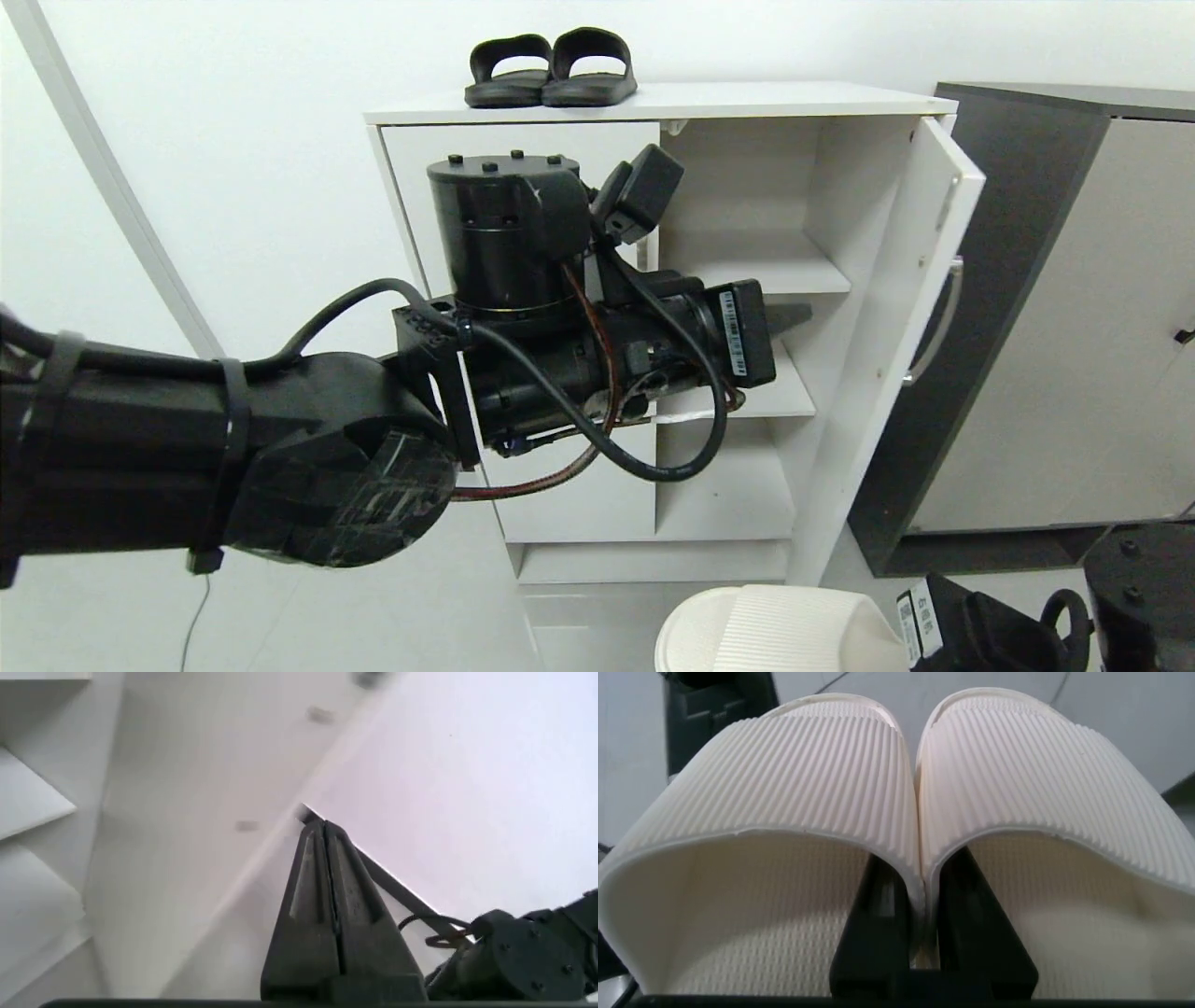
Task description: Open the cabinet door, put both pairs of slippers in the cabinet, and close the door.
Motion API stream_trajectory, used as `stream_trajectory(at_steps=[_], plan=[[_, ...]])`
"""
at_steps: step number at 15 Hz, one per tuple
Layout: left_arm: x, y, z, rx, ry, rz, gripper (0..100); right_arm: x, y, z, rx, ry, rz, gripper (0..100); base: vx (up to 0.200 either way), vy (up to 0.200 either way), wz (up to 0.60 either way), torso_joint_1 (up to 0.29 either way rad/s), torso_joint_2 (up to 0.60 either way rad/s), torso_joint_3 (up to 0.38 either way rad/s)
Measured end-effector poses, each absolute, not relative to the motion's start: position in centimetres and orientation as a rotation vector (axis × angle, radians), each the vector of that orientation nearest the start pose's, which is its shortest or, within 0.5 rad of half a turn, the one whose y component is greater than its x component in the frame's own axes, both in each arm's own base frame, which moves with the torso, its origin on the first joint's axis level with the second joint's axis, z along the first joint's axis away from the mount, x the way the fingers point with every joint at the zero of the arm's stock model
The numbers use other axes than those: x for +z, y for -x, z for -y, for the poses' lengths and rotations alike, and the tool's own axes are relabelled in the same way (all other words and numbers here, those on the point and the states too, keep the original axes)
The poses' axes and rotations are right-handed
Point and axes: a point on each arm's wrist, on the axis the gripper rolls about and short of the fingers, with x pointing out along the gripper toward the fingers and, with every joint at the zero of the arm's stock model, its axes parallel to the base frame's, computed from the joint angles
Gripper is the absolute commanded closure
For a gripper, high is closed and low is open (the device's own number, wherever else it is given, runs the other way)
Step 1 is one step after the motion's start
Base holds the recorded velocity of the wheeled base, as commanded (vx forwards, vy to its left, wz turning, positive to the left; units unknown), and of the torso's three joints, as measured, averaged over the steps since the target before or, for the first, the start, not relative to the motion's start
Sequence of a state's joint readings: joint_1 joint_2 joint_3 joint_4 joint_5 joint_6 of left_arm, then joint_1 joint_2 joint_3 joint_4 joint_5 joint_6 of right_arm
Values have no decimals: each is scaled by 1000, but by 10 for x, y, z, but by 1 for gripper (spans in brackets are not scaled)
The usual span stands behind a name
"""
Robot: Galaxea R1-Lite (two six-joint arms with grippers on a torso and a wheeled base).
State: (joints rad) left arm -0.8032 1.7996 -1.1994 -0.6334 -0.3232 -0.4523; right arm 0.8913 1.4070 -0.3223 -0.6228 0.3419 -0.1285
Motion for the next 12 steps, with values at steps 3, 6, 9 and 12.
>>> stream_trajectory(at_steps=[3, 6, 9, 12], plan=[[260, -242, 259, -1110, 411, -215, 100, 132, -114, -153, 1243, 243, -395, 100, 0, 0, 0, 0, 0, 0], [266, -244, 250, -1096, 395, -154, 100, 133, -116, -155, 1230, 239, -391, 100, 0, 0, 0, 0, 0, 0], [275, -249, 222, -1026, 371, -101, 100, 141, -137, -163, 1055, 216, -383, 100, 0, 0, 0, 0, 0, 0], [292, -239, 172, -879, 345, -41, 100, 153, -167, -183, 742, 136, -369, 100, 0, 0, 0, 0, 0, 0]])
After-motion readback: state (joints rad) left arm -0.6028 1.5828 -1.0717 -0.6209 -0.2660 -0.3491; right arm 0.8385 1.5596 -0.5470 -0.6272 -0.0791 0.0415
